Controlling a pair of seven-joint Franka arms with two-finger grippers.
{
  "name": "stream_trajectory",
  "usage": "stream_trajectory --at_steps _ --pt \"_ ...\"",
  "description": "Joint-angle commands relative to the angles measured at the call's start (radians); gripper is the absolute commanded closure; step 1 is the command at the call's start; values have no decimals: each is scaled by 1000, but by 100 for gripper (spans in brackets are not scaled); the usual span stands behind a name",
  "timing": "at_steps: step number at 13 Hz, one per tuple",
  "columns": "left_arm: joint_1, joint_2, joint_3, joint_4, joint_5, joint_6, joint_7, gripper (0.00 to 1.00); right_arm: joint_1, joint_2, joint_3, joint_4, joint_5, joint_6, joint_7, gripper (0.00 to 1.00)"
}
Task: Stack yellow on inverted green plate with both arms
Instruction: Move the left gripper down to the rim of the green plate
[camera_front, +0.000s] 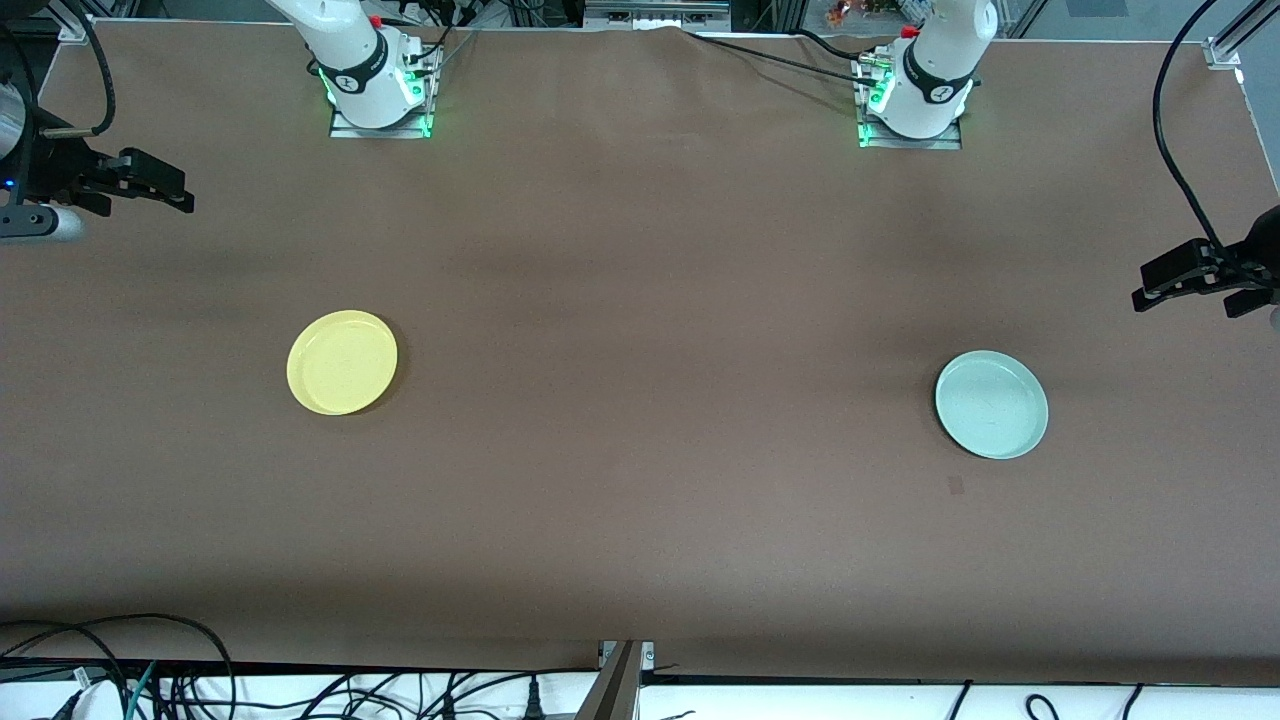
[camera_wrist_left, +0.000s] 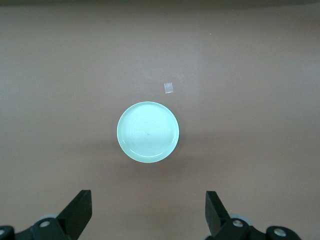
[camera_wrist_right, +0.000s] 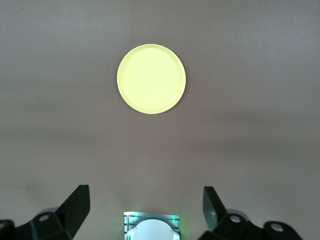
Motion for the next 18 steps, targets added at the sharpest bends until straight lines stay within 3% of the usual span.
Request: stream_trajectory --at_steps 1,3,12,18 --pt "8 -23 -8 -38 -1 40 15 0 1 -4 2 2 -1 -11 -9 0" --pt "7 -7 -8 -5 -1 40 5 0 1 -6 2 2 -1 -11 -9 0" --pt "-5 25 -13 -31 -16 10 22 0 1 -4 2 2 -1 -11 -9 0" --pt "7 226 -7 -51 13 74 43 0 1 -4 2 2 -1 -11 -9 0"
